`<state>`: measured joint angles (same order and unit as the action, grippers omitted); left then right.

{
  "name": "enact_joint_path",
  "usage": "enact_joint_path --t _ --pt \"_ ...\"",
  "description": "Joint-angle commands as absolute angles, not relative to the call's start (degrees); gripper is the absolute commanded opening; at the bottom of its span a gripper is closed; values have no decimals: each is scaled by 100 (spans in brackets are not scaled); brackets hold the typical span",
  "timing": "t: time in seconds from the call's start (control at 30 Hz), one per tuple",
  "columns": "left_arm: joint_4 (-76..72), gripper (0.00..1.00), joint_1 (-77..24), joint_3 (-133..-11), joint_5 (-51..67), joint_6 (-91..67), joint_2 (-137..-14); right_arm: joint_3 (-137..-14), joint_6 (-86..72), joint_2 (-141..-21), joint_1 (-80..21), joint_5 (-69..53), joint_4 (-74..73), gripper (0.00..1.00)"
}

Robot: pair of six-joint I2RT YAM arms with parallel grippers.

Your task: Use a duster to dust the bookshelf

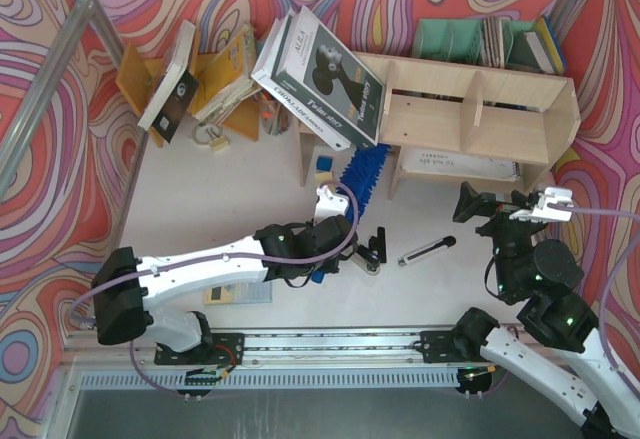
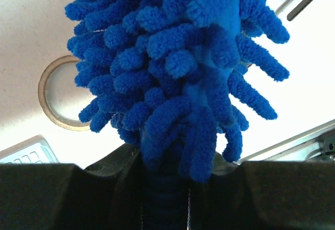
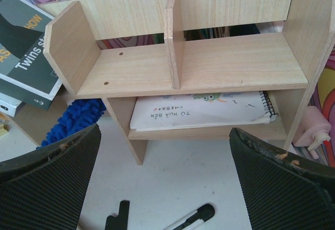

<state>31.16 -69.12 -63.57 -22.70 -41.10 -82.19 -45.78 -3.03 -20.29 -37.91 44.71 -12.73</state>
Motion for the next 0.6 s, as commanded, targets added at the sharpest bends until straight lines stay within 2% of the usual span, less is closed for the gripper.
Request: enact_joint_path --t 0.0,0.33,0.57 --pt "2908 0 -6949 -6147 -2577 -4170 -7693 -4571 -307 -2097 -3814 4442 -1181 99" --pt "3106 0 -6952 -5313 -2930 -4348 -6434 -4580 -339 -2160 -3815 4421 -1195 99" --pt "2547 0 -6960 -5451 -2590 -4214 -6889 -4581 -335 -2164 -3814 4430 -1200 99"
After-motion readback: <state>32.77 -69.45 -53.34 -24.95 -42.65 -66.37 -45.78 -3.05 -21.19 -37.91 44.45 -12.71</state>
